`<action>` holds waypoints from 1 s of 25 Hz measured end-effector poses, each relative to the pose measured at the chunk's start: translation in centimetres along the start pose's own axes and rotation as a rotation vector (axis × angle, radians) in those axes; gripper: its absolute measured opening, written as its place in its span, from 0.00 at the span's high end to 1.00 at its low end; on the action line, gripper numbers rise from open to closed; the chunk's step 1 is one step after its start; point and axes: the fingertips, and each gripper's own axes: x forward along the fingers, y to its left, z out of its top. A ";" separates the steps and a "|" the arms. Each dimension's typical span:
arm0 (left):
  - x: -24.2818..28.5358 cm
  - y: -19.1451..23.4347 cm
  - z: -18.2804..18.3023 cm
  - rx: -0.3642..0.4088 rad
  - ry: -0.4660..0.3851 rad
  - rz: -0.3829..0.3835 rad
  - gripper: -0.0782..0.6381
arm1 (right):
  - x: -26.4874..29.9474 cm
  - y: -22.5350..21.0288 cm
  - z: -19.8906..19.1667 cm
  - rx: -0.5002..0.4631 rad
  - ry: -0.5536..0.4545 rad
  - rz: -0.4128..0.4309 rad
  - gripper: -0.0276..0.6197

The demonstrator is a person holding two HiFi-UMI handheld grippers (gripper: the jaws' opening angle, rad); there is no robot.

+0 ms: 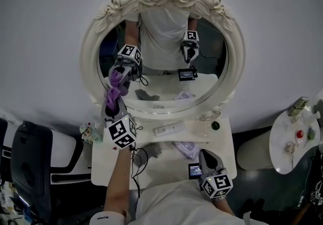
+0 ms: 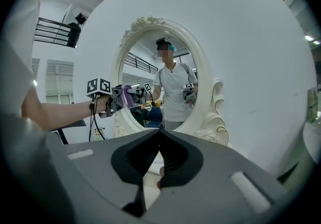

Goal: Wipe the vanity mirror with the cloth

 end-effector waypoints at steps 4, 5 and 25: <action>-1.9 -6.3 0.2 0.032 -0.032 -0.126 0.76 | -0.4 -0.8 -0.1 -0.012 0.008 0.015 0.95; -2.4 -8.5 -0.1 0.038 -0.033 -0.168 0.76 | -0.6 -1.2 -0.2 -0.013 0.010 0.013 0.95; -4.0 -36.5 -10.0 0.061 0.011 -0.569 0.76 | -11.6 -12.9 -3.2 0.038 0.043 -0.311 0.95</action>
